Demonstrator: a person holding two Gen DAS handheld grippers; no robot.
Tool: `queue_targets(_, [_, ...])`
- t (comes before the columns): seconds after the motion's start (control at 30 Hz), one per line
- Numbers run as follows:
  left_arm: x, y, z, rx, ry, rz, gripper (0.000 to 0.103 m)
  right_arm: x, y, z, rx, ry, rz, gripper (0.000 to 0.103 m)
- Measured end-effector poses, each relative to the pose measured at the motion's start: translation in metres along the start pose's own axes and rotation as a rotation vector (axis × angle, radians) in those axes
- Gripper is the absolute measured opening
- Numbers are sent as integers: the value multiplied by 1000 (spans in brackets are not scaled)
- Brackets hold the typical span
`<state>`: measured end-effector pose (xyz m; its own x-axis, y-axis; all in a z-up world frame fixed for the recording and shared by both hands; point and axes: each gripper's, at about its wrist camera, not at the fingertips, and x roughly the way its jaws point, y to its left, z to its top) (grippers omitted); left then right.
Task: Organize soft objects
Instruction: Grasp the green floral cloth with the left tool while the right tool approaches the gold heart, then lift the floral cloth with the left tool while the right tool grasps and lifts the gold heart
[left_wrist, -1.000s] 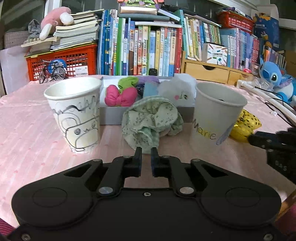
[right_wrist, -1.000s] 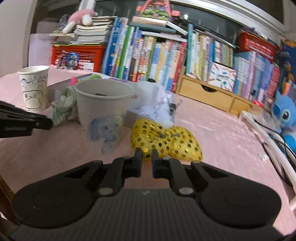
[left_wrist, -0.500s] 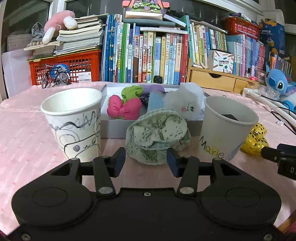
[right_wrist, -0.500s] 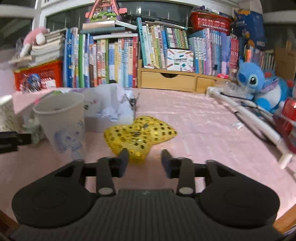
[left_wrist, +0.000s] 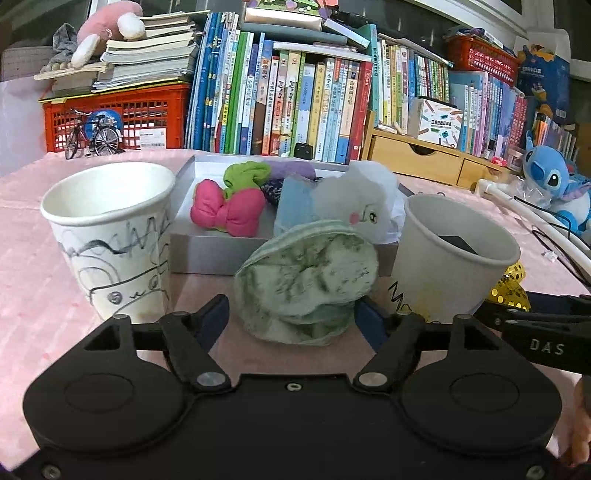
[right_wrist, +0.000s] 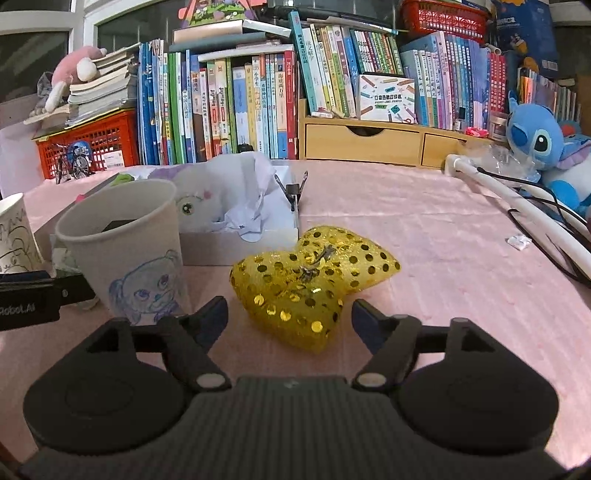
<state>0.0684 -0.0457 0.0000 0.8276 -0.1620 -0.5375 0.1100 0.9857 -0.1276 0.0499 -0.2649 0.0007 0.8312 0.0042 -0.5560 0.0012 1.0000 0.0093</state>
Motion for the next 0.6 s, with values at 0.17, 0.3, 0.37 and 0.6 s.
queue_targets(0.17, [6,-1,1,-14,12,-7,72,9,0,3,2,20,9,84])
queue_targets(0.3, [10,1,2,-25,18,-11,70,13,0,4,-4,32,16,84])
queue_targets(0.37, [11,1,1,-28,18,-7,66,13,2,4,-10,34,19,84])
queue_targets(0.6, [9,3,2,-20,10,-12,34,12,2,2,-14,16,11,63])
